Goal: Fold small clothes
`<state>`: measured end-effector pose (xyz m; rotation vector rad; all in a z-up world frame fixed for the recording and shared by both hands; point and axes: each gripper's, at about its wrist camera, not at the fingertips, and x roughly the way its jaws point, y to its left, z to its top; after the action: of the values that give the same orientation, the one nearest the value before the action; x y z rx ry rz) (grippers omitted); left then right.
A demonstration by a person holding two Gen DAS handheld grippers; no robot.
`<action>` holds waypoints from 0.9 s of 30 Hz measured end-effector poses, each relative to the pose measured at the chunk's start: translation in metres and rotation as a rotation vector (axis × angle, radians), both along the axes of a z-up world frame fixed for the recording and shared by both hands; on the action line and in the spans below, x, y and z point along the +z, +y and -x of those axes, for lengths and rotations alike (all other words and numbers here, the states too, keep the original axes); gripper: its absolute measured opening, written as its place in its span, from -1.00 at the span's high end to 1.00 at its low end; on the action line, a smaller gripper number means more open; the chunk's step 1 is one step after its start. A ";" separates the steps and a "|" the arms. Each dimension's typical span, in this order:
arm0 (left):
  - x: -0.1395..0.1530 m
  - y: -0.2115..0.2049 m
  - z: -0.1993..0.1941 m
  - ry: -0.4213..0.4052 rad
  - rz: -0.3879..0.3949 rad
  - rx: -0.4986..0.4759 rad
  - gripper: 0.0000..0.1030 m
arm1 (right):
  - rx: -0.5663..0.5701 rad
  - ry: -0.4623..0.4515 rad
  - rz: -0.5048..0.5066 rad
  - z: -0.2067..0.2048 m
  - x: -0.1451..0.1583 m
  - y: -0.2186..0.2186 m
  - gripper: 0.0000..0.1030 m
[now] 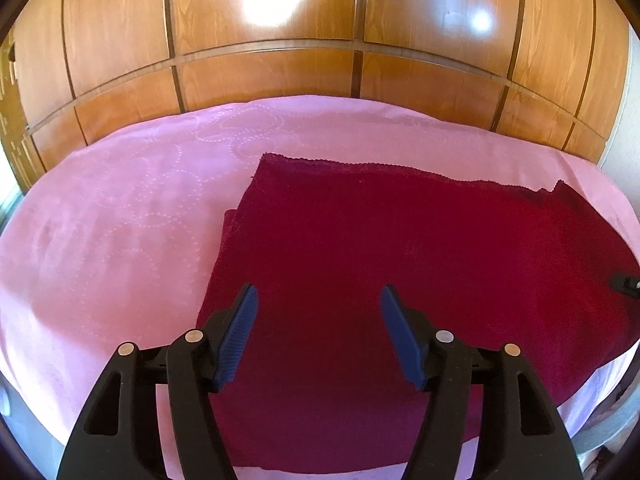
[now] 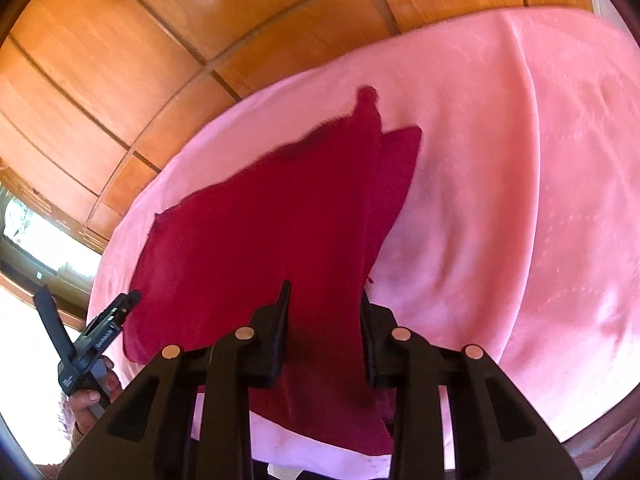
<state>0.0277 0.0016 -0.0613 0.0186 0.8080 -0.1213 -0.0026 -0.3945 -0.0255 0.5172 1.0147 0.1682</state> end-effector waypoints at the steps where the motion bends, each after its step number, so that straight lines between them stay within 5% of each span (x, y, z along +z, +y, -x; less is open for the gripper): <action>1: 0.000 0.002 0.000 0.000 0.005 0.003 -0.23 | 0.012 -0.011 0.004 -0.002 0.007 0.007 0.47; 19: 0.001 0.041 0.006 0.013 0.129 0.032 -0.23 | 0.276 -0.113 0.016 -0.061 0.057 0.150 0.54; 27: -0.001 0.110 0.007 0.099 0.413 0.068 -0.23 | 0.479 -0.071 0.012 -0.081 0.020 0.251 0.57</action>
<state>0.0204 0.1115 -0.0620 -0.4072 0.8688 -0.2245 0.0786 -0.1432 -0.0051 0.2470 1.0556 0.6012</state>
